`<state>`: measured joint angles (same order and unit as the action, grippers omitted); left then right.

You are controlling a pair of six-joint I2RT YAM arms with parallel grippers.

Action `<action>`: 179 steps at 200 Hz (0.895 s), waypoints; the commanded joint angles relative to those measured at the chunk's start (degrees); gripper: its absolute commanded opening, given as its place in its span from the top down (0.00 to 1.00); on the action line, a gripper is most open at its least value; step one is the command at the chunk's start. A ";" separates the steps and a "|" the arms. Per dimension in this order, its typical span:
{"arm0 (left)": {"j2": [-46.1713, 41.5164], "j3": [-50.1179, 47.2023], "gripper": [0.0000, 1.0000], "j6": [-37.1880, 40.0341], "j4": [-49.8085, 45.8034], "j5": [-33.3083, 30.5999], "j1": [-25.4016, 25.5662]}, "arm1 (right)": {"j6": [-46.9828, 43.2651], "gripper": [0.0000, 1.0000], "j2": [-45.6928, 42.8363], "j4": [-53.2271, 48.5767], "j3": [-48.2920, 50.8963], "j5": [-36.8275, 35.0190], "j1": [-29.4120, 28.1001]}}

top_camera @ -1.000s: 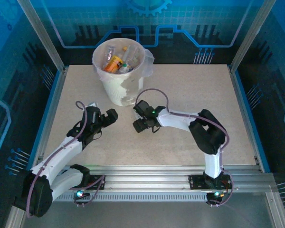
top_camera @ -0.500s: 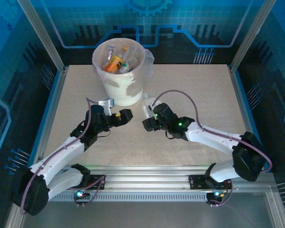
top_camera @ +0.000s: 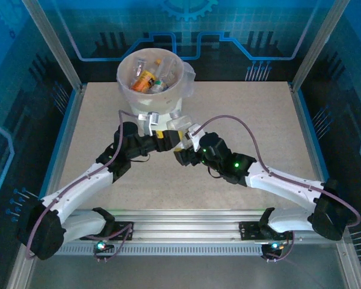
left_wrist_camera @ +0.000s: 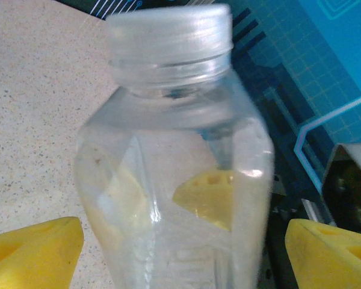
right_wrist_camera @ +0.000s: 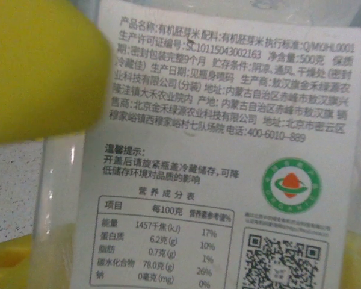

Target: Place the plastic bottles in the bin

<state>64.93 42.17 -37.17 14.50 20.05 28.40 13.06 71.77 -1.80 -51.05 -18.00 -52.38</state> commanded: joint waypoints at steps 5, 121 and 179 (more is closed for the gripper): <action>0.43 2.78 0.13 0.66 3.00 1.91 0.32 | -1.65 0.16 -1.59 2.17 -1.05 0.01 -1.13; 0.56 2.98 0.62 2.07 6.74 4.20 0.41 | -2.57 0.11 -0.45 2.27 -4.03 0.29 -2.10; -0.55 9.62 0.72 9.62 1.24 1.58 0.33 | -2.95 0.00 -3.46 -1.52 -5.41 -0.63 -2.04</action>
<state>65.71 45.52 -33.89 17.17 20.91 27.99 10.85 71.24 -2.96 -54.26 -19.75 -53.25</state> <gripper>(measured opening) 0.476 0.996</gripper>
